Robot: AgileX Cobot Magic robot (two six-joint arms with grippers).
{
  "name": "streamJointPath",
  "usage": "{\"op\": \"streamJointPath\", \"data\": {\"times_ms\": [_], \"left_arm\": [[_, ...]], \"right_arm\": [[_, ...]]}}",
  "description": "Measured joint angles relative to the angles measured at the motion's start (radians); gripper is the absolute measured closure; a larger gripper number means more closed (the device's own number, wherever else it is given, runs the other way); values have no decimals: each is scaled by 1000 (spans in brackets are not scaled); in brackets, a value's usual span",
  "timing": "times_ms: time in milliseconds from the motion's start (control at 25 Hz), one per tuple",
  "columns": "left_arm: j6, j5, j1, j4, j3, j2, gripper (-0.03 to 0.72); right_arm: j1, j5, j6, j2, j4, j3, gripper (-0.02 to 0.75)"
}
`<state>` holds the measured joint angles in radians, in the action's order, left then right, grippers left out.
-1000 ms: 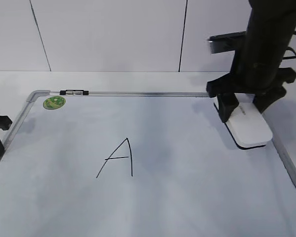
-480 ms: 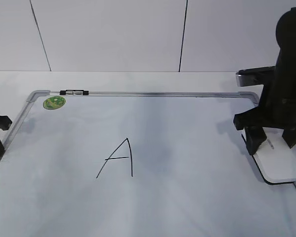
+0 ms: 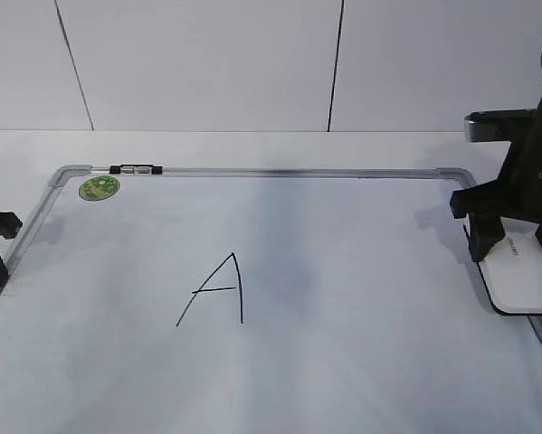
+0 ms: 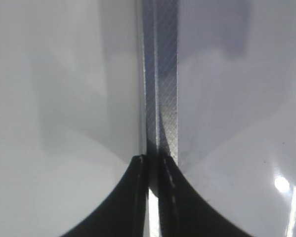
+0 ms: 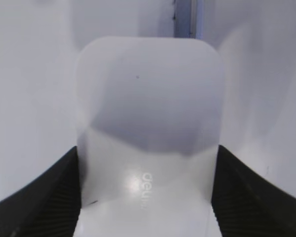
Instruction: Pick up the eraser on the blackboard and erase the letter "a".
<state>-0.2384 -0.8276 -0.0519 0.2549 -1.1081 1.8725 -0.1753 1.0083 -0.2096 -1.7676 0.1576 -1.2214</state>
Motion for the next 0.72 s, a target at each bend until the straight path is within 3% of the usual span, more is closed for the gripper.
{"op": "streamJointPath", "data": {"times_ms": [720], "left_arm": [[0, 0, 0, 0, 0, 0, 659]], "right_arm": [[0, -26, -1, -35, 6, 0, 184]]}}
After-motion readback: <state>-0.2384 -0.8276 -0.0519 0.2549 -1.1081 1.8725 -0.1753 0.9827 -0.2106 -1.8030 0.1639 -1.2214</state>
